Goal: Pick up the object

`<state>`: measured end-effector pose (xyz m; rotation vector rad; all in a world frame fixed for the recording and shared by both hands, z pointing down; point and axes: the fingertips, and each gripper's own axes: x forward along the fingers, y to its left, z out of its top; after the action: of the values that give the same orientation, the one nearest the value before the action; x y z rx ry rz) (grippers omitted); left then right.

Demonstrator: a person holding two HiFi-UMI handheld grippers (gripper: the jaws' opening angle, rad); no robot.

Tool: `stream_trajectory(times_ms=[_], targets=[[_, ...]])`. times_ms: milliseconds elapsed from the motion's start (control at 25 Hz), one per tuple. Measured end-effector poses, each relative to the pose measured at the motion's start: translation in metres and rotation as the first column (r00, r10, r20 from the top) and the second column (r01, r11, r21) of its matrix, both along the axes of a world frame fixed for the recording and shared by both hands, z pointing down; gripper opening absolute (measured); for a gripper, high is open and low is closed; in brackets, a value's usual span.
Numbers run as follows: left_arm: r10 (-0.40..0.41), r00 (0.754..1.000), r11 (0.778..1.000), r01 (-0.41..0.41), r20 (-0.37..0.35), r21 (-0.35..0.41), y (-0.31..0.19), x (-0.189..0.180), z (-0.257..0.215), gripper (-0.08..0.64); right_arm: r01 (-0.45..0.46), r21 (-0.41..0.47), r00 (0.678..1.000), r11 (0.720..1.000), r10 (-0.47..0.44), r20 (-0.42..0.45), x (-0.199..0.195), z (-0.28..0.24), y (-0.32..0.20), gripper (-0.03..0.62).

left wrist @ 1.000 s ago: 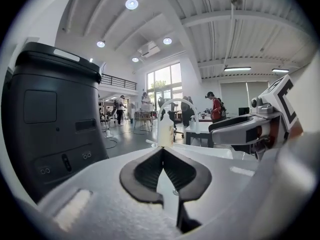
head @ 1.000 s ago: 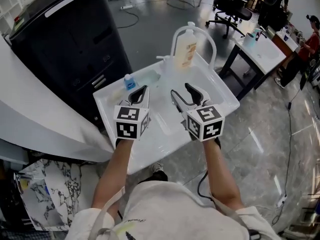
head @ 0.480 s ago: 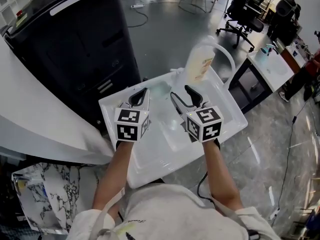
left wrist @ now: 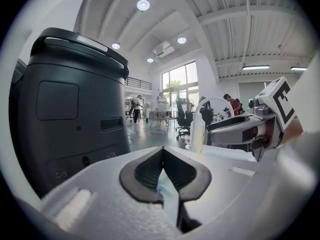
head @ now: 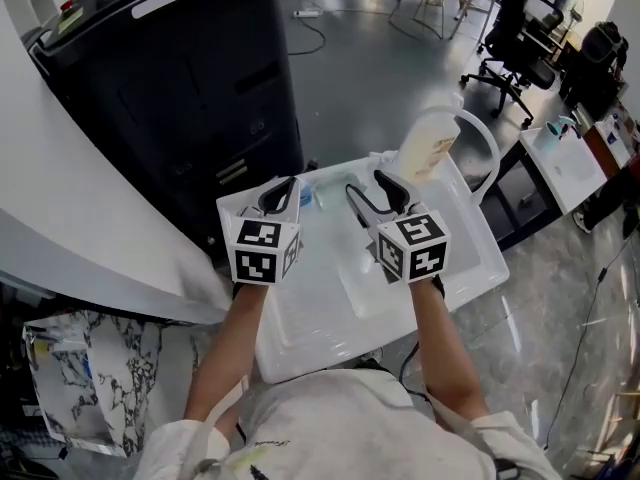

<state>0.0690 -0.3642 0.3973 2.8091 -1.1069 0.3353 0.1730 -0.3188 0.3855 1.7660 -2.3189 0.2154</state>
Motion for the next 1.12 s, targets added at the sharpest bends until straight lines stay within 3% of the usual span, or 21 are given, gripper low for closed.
stream_trajectory(times_ms=[560,840,960,1120], targets=[[-0.198,0.98,0.98,0.198,0.027,-0.005,-0.013,-0.009,0.005,0.006,0.21,-0.006,0.978,0.978,-0.21,0.001,0.003,0.007,-0.035,0.224],[-0.251,0.967,0.968,0.251,0.035,-0.01,-0.011,-0.005,0.008,0.006,0.294,-0.023,0.955,0.956,-0.294,-0.025,0.003,0.013,-0.04,0.224],[-0.262,0.964,0.965,0.263,0.035,-0.013,-0.011,-0.005,0.009,0.006,0.343,-0.06,0.937,0.937,-0.346,-0.054,0.001,0.023,-0.041,0.224],[-0.267,0.963,0.963,0.268,0.041,-0.017,-0.011,-0.005,0.014,0.005,0.425,-0.16,0.888,0.891,-0.445,-0.12,-0.005,0.05,-0.036,0.229]])
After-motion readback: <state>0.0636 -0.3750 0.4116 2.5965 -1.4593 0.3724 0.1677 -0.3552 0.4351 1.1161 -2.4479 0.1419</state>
